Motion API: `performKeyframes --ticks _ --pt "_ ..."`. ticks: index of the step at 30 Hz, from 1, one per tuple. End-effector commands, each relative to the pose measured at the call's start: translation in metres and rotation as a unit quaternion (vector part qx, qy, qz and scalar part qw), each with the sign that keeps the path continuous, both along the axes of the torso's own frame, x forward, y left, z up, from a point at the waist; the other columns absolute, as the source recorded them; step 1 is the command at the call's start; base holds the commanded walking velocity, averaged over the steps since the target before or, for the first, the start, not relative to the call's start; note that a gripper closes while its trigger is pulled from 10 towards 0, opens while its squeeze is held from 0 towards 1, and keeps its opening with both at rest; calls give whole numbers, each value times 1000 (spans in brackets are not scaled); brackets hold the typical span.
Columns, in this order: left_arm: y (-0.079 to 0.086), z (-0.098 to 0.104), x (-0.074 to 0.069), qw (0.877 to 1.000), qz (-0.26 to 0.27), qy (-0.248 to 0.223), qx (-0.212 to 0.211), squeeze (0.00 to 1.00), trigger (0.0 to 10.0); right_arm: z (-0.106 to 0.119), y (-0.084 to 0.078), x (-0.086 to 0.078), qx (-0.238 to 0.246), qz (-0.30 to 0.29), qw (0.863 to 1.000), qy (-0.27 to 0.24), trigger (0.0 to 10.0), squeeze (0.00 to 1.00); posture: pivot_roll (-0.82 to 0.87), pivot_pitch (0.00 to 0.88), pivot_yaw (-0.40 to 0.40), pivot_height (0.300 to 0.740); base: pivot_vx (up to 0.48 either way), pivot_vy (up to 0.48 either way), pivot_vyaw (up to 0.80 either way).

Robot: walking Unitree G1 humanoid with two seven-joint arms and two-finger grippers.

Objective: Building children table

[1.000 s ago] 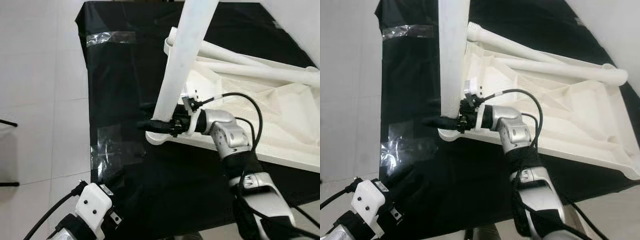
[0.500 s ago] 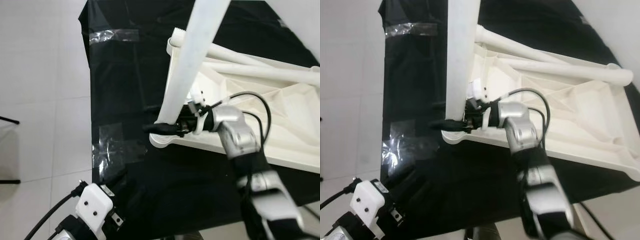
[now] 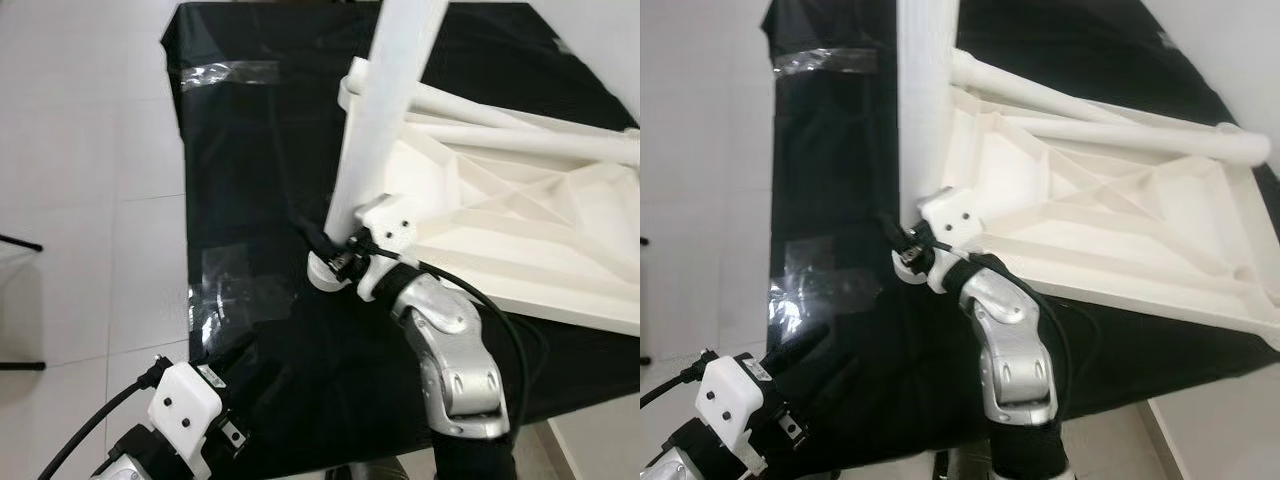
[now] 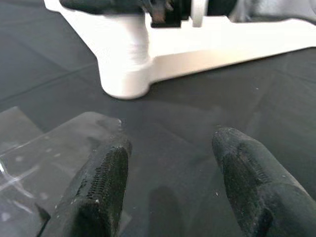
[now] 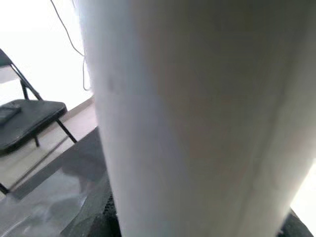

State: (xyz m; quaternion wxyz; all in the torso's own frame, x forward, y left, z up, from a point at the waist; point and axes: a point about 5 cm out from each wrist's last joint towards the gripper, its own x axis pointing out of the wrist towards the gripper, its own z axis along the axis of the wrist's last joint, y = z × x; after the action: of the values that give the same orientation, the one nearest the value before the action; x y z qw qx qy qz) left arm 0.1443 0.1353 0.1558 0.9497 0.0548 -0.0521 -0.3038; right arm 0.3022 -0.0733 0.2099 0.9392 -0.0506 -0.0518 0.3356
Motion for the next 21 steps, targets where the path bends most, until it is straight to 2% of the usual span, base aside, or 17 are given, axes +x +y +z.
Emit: performKeyframes --ticks 1,2,3,4,6,7,8,9,10,11,12,13,15,18,21 --pt "1 -7 -2 1000 -1 21 7 0 10000 -39 -13 6 -9 -20 994 111 10000 0 253 346 -148 740 0 0 0" --pt "1 -7 -2 1000 0 20 7 0 10000 -34 -8 5 15 9 994 110 10000 0 254 342 -146 740 0 0 0" --pt "1 -7 -2 1000 0 20 7 0 10000 -34 -8 5 15 9 994 110 10000 0 254 342 -146 740 0 0 0" --pt "1 -7 -1 1000 1 20 7 0 10000 -25 -4 4 48 60 992 99 10000 1000 258 339 -143 740 0 0 0" --pt "1 -7 -1 1000 1 20 6 0 10000 -9 -4 3 86 145 984 65 10000 1000 265 336 -140 740 0 0 0" --pt "1 -7 -1 1000 1 20 6 0 10000 -9 -4 3 86 145 984 65 10000 1000 265 336 -140 740 0 0 0" --pt "1 -7 -1 1000 0 21 6 0 10000 -3 -6 1 78 209 974 42 10000 1000 266 334 -138 740 0 0 0" --pt "1 -8 -1 1000 0 21 5 0 10000 0 -8 -1 58 264 963 27 10000 725 271 331 -132 740 0 0 0" --pt "1 -8 -1 1000 0 21 5 0 10000 0 -8 -1 58 264 963 27 10000 725 271 331 -132 740 0 0 0" --pt "0 -8 -1 1000 -1 22 5 0 10000 0 -9 -2 45 303 952 25 10000 78 273 330 -134 740 0 0 0" --pt "0 -8 -1 1000 -2 22 5 0 10000 1 -11 0 35 332 942 22 10000 0 281 328 -135 740 0 0 0" --pt "-1 -9 -1 1000 -3 23 4 0 10000 4 -12 5 34 356 934 22 10000 0 283 328 -136 740 0 0 0" --pt "-1 -9 -1 1000 -3 23 4 0 10000 4 -12 5 34 356 934 22 10000 0 283 328 -136 740 0 0 0" --pt "-2 -9 -1 1000 -2 23 4 0 10000 13 -9 17 21 396 918 10 10000 0 294 323 -139 740 0 0 0" --pt "-2 -10 -2 1000 -1 23 3 0 10000 18 -3 24 15 410 912 1 10000 0 300 320 -138 740 0 0 0"
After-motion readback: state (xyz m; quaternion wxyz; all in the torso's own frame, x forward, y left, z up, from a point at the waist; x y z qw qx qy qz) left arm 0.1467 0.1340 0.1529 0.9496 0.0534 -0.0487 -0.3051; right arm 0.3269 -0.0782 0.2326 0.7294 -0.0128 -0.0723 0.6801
